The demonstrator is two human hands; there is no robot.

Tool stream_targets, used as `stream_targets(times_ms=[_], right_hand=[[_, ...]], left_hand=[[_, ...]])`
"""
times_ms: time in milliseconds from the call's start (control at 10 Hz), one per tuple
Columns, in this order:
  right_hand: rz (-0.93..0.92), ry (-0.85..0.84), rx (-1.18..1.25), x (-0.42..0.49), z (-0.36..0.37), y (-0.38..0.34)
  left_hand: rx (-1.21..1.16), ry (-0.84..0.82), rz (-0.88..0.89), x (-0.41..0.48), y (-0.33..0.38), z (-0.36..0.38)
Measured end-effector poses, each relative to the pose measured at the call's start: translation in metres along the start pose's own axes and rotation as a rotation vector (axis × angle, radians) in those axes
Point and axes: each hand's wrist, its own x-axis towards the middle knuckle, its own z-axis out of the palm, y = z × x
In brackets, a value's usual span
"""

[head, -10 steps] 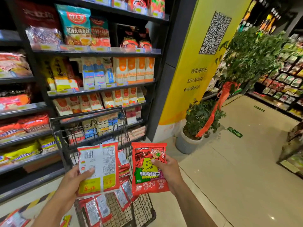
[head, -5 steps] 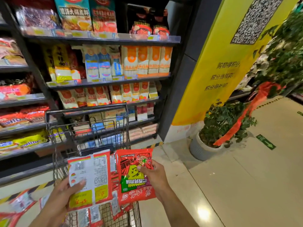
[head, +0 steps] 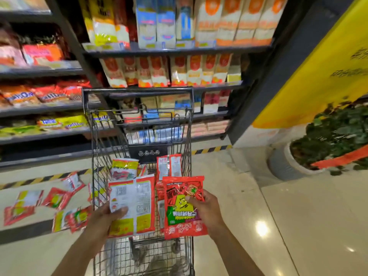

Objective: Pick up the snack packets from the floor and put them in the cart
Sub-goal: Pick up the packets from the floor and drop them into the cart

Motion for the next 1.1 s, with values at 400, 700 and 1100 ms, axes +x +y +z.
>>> stream_targets(times_ms=[400, 700, 1100], right_hand=[[0.135, 0.064, -0.241, 0.124, 0.064, 0.132], [0.253, 0.119, -0.346, 0.189, 0.098, 0.206], [0.319, 0.335, -0.512, 0.263, 0.100, 0.289]], left_hand=[[0.145, 0.286, -0.205, 0.128, -0.111, -0.067], [0.279, 0.386, -0.374, 0.213, -0.184, -0.091], [0.665, 0.506, -0.410, 0.278, -0.232, -0.092]])
